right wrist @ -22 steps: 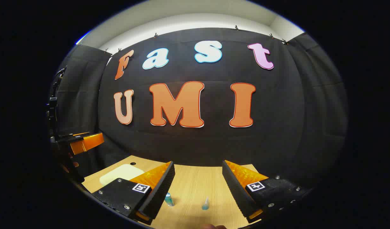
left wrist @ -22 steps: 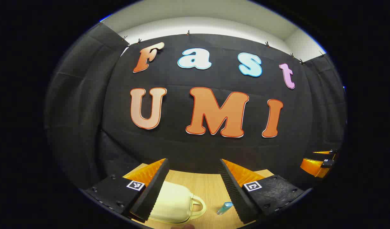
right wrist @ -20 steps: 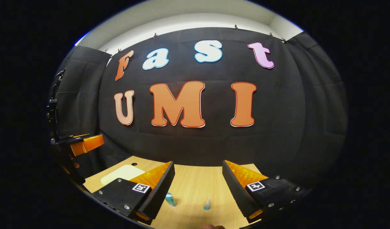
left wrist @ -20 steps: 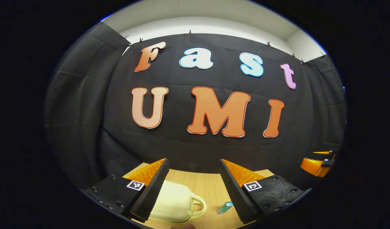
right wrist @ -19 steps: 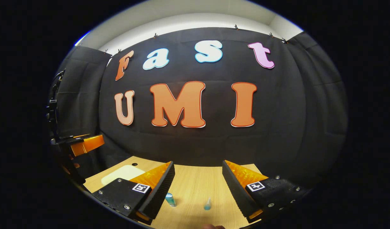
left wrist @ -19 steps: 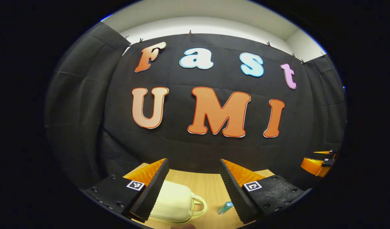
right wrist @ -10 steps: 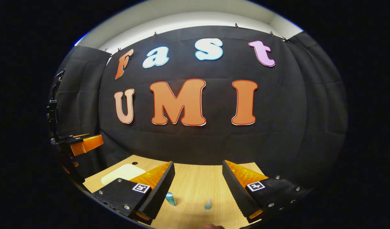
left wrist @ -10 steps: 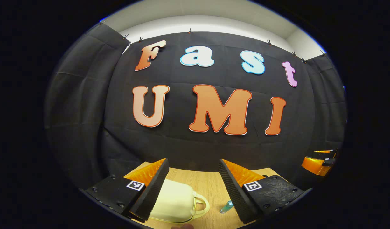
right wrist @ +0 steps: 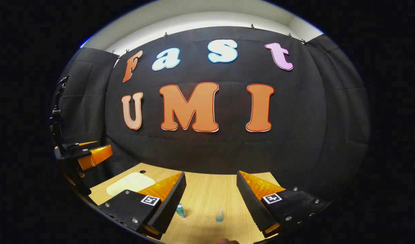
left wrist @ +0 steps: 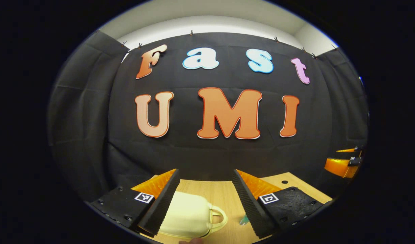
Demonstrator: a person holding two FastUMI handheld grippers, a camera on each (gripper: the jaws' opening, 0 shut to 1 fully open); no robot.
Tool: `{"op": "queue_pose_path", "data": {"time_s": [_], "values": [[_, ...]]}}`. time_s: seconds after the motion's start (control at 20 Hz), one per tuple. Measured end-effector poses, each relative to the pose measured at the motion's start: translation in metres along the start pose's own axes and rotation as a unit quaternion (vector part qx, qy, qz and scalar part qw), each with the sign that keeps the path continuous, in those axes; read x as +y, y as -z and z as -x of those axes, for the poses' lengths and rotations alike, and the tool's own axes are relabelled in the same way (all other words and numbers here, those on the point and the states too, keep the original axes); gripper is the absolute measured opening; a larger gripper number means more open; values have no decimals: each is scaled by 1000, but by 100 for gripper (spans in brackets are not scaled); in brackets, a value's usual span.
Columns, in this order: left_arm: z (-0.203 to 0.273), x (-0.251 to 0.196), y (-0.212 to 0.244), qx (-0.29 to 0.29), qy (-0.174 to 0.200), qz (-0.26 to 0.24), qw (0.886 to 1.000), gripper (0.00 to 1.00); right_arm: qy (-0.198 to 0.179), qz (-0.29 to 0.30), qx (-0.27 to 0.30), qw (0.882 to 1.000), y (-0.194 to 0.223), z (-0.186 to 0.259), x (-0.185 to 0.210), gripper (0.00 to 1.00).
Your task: First open the suitcase, pack the skin care products into it, and then close the suitcase.
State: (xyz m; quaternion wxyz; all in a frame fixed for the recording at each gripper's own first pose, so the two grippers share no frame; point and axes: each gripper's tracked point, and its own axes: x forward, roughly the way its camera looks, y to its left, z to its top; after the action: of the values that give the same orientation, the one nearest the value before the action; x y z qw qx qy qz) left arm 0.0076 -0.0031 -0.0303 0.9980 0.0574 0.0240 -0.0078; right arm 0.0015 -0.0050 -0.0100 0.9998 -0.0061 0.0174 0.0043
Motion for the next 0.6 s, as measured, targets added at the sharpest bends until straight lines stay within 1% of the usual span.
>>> {"op": "queue_pose_path", "data": {"time_s": [0.1, 0.2, 0.3, 0.4, 0.5, 0.55, 0.6], "values": [[-5, -2, 16, 14, 4, -23, 1000, 97, 1, -2, 6, 1000, 4, 1, -2, 95], [-8, -2, 36, 30, 5, -59, 998, 97, 6, -4, 16, 1000, 11, 2, -6, 95], [-13, -8, 67, 58, 17, -95, 994, 95, 15, -4, 26, 1000, 18, 3, -12, 95], [-15, -16, 103, 90, 36, -137, 986, 98, 23, -5, 40, 999, 25, 4, -16, 95], [-18, -25, 134, 113, 56, -179, 976, 98, 31, -6, 54, 998, 34, 2, -21, 95], [-21, -29, 150, 126, 68, -199, 969, 98, 35, -4, 62, 997, 39, 3, -25, 95], [-22, -33, 175, 150, 83, -227, 959, 98, 39, -4, 67, 997, 42, 2, -27, 95]]}}
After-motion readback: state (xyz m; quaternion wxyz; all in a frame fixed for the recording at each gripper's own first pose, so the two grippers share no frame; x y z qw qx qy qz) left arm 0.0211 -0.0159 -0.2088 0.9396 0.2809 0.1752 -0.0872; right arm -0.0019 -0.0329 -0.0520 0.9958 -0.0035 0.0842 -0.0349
